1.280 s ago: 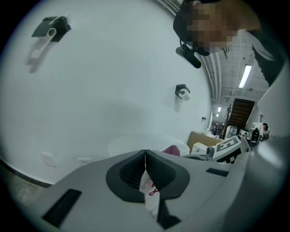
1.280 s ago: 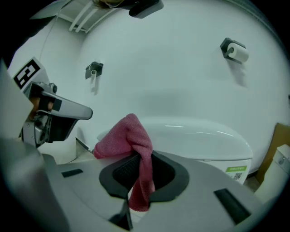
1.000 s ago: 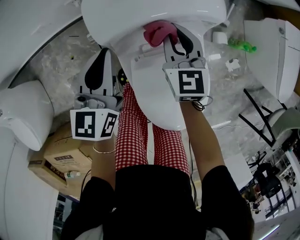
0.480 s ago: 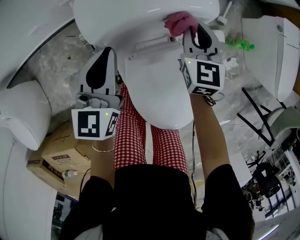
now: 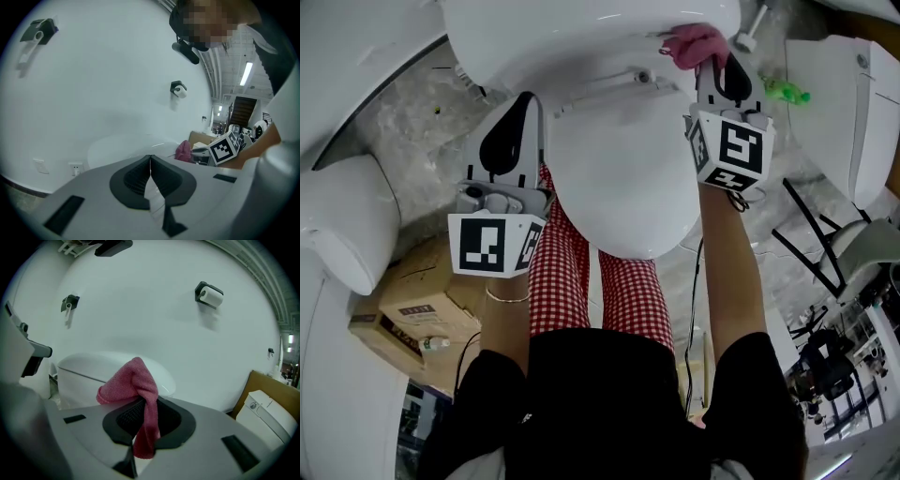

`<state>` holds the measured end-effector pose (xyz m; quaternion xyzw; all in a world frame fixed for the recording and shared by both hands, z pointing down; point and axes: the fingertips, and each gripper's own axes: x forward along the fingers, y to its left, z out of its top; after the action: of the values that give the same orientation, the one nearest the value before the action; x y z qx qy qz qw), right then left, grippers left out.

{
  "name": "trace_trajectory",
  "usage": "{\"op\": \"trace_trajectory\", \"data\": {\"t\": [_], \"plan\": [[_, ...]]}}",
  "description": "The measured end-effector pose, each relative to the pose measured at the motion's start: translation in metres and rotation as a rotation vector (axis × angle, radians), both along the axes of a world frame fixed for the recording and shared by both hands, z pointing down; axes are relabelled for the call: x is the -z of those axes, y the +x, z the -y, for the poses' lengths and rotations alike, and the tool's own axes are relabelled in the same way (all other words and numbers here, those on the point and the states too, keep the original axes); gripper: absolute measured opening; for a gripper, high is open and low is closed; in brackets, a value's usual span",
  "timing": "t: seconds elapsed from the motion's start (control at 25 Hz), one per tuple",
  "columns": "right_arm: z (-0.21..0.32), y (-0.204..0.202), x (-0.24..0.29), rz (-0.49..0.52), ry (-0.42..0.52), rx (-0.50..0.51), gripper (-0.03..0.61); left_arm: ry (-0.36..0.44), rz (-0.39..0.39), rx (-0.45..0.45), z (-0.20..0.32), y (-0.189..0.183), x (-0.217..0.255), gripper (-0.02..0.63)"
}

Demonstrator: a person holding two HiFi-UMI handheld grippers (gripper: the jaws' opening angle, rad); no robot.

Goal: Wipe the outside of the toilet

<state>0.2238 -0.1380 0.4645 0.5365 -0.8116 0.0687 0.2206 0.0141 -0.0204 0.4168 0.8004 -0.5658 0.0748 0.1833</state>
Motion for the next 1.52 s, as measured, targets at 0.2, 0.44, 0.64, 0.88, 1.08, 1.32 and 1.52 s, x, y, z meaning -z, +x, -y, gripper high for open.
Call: {"op": "trace_trajectory", "data": {"t": [0.2, 0.44, 0.64, 0.88, 1.08, 1.32, 1.52], "plan": [[0.003, 0.025, -0.006, -0.01, -0.027, -0.07, 0.061, -0.001, -0.009, -0.012, 0.001, 0.004, 0.001, 0.011], [0.006, 0.042, -0.001, -0.063, -0.003, -0.125, 0.061, 0.002, -0.015, -0.025, 0.0, 0.005, 0.002, 0.011], [-0.006, 0.04, 0.018, 0.003, 0.037, -0.109, 0.061, 0.0, -0.018, 0.008, -0.002, -0.01, 0.002, 0.011], [-0.031, -0.002, 0.056, 0.089, 0.117, -0.008, 0.061, 0.008, -0.03, 0.039, -0.001, -0.023, 0.005, 0.011], [-0.06, -0.066, 0.061, 0.159, 0.146, 0.18, 0.061, 0.003, -0.024, 0.061, -0.005, -0.038, 0.004, 0.011], [-0.1, -0.147, 0.044, 0.216, 0.108, 0.388, 0.061, 0.006, -0.027, 0.088, -0.008, -0.059, 0.003, 0.011], [-0.13, -0.193, 0.01, 0.177, -0.024, 0.496, 0.061, 0.004, -0.027, 0.107, -0.012, -0.076, 0.002, 0.011]]}}
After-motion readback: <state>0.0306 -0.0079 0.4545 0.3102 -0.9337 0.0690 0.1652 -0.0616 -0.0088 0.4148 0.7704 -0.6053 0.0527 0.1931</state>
